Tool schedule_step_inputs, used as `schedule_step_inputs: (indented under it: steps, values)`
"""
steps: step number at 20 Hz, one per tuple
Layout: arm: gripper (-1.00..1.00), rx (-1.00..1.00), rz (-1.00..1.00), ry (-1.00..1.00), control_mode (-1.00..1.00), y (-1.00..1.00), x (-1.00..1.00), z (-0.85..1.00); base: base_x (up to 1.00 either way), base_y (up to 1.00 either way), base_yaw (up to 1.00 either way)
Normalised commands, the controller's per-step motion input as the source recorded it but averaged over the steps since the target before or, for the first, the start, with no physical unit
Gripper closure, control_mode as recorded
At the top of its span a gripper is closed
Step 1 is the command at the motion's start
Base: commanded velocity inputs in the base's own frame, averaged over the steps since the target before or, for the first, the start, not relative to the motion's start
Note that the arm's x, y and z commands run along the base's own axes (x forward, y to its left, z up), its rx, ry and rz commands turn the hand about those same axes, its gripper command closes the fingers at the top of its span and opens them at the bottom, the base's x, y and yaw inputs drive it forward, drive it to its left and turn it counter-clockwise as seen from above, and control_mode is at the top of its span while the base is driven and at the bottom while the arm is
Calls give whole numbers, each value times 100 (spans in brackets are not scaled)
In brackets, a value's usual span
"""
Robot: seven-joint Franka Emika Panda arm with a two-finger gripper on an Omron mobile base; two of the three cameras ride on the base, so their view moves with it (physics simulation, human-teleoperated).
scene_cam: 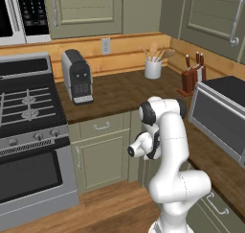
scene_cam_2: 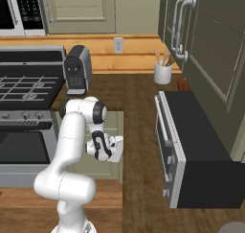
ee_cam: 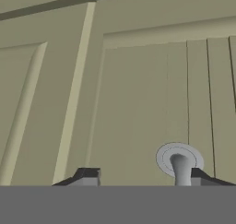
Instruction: Take a straw from the drawer in front and place it inside the glass cup on the dining counter.
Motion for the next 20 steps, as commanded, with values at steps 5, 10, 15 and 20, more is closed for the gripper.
schedule_step_inputs:
  steps: [5, 10, 15, 20]
  values:
    - [100, 0, 0, -1, -100, -2, 1, -8, 0, 0, 0]
    - [100, 0, 0, 0, -100, 2, 0, -1, 0, 0, 0]
    - [100, 0, 0, 2, -100, 27, -6, -3, 0, 0, 0]
    - [100, 0, 0, 0, -100, 54, -15, -7, 0, 0, 0]
